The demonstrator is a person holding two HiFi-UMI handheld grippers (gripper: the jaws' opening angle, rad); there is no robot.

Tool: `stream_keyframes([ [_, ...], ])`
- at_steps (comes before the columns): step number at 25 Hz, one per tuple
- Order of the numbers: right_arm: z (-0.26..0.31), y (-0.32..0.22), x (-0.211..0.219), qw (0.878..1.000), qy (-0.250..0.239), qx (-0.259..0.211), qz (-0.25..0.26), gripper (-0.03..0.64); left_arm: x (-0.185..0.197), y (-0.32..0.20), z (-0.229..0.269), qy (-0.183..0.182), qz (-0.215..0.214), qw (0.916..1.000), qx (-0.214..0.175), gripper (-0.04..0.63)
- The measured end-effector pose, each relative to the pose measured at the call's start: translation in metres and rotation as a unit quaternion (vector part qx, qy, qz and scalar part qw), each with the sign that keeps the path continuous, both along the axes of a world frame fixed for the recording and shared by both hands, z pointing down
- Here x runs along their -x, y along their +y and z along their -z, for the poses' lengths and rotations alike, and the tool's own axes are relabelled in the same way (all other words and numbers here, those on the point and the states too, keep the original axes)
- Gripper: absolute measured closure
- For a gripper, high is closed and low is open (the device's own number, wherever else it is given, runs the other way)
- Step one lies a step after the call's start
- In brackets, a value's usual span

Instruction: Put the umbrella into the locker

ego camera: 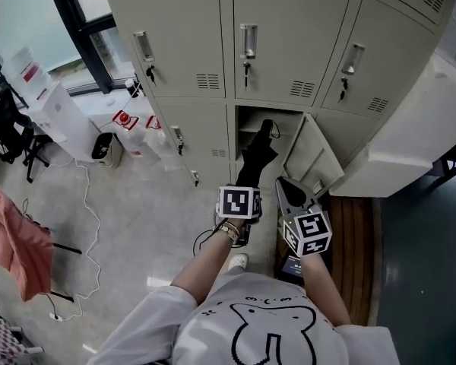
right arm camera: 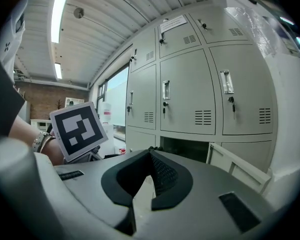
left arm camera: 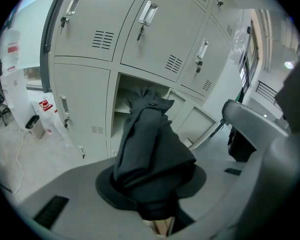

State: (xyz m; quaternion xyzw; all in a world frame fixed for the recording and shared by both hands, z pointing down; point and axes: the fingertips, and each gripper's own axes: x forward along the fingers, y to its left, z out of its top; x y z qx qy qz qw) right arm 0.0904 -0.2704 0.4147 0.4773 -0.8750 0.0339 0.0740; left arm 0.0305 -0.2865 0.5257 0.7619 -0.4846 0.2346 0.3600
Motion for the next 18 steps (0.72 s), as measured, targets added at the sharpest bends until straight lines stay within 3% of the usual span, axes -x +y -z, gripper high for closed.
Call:
stream_keyframes([
  [10, -0.016, -0.048, 0.003, 0.999, -0.005, 0.01, -0.041, 0.603, 0.006, -0.051, -0.023, 0.005, -0.018, 0.9997, 0.014, 0.446],
  [18, -0.05, -0.068, -0.002, 0.998, 0.027, 0.043, -0.025, 0.603, -0.012, -0.09, -0.042, -0.01, -0.027, 0.9995, 0.014, 0.446],
])
